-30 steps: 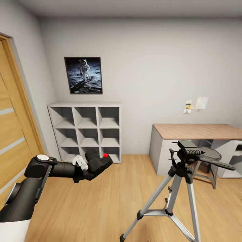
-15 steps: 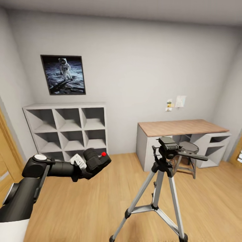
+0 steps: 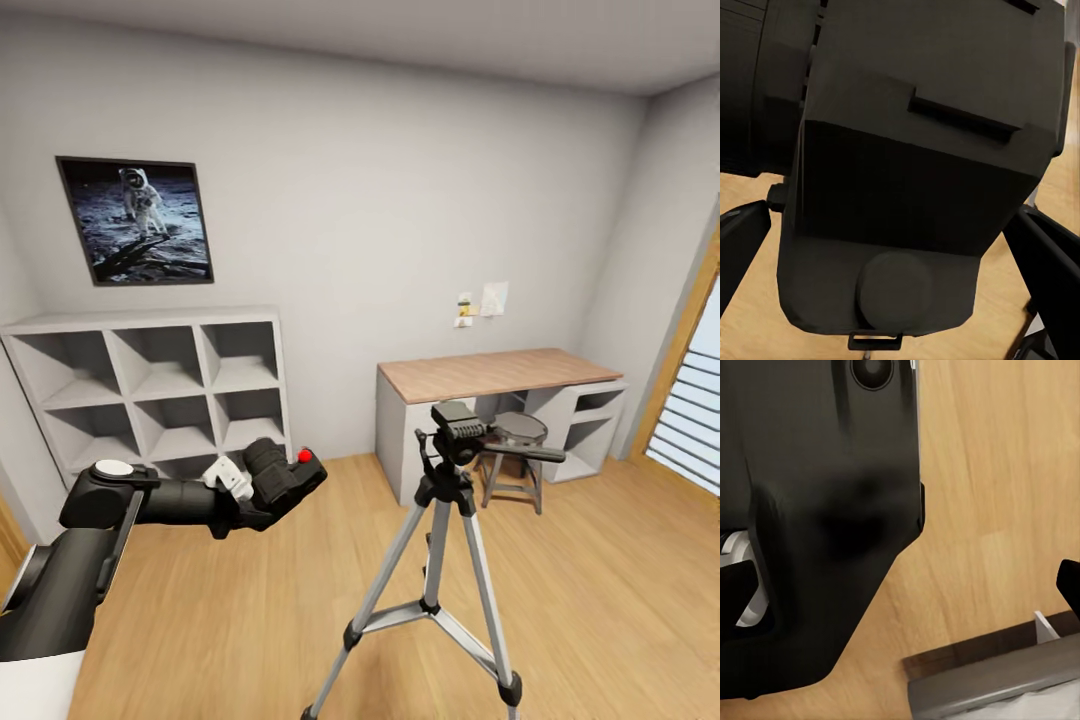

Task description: Attach the digital camera to the camera tripod in the bedroom.

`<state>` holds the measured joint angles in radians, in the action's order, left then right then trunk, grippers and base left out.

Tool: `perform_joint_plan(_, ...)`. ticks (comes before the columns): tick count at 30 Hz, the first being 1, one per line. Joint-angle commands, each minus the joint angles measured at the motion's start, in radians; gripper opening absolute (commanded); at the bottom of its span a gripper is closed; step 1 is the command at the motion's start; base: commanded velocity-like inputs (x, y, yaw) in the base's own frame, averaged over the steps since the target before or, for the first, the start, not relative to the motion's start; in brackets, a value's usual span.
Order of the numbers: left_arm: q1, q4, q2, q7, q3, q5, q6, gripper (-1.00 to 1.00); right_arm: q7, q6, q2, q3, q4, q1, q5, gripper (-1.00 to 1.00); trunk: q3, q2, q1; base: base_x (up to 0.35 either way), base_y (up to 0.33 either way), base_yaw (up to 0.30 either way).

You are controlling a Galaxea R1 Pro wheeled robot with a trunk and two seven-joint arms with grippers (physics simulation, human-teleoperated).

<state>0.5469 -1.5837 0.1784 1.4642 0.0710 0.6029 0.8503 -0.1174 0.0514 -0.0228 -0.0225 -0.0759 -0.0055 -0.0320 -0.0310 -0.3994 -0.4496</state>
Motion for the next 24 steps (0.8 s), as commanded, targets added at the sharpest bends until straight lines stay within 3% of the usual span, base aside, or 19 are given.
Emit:
perform_joint_plan(1,0.0,-0.007,0.001,0.01,0.008,0.009,0.01,-1.0,-0.002,0.006,0.0,-0.002,-0.002,-0.001,-0.003,1.0,0.0,-0.001,0.0,0.018,0.013,-0.041)
perform_joint_plan(8,0.001,-0.022,0.002,0.01,0.039,0.009,0.01,-1.0,-0.003,0.008,0.001,-0.002,-0.002,-0.001,-0.003,1.0,0.0,-0.001,0.0,0.159,0.091,-0.018)
perform_joint_plan(18,0.0,-0.025,0.003,0.01,0.047,0.009,0.01,-1.0,-0.004,0.008,0.001,-0.001,-0.002,-0.001,-0.003,1.0,0.0,-0.001,0.0,0.289,0.082,-0.003)
perform_joint_plan(24,0.0,-0.025,0.003,0.01,0.048,0.009,0.01,-1.0,-0.004,0.008,0.001,-0.003,-0.002,-0.001,-0.004,1.0,0.0,-0.001,0.0,0.126,0.01,0.0)
